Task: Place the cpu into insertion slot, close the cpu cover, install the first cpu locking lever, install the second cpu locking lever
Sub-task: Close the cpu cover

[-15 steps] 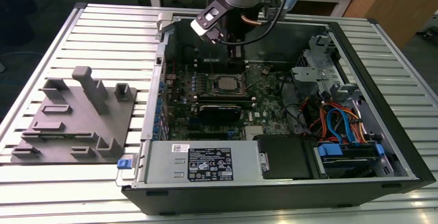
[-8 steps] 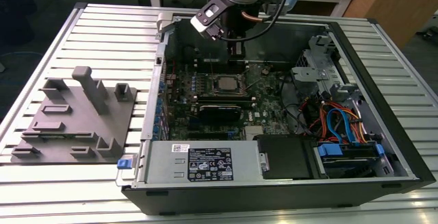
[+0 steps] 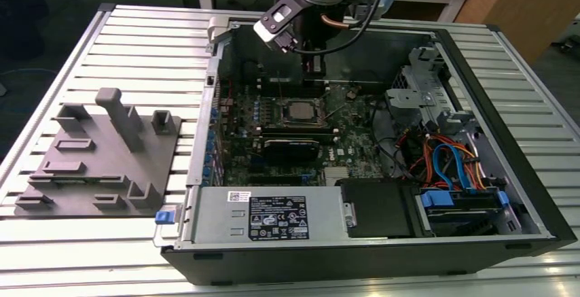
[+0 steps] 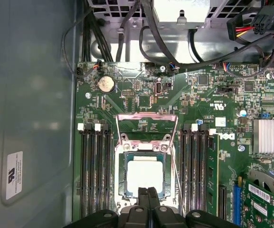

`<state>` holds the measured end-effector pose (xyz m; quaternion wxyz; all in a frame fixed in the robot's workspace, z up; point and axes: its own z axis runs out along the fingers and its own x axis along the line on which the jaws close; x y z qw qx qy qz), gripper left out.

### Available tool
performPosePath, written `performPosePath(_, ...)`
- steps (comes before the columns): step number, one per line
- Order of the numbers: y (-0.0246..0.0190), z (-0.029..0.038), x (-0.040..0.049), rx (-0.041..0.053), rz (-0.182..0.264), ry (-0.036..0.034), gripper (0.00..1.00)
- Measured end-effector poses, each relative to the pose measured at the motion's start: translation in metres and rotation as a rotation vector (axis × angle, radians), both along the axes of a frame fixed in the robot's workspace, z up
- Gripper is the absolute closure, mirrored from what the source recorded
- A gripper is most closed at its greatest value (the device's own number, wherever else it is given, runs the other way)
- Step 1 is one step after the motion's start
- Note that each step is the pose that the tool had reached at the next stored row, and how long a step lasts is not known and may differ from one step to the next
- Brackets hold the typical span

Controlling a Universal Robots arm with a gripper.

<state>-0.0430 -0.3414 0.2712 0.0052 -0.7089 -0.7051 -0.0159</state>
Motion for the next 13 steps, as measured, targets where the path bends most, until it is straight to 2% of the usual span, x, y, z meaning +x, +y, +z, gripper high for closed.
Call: performPosePath(13, 0.0000, 0.0000, 0.0032, 0.0001, 0.000, 0.0000, 0.89)
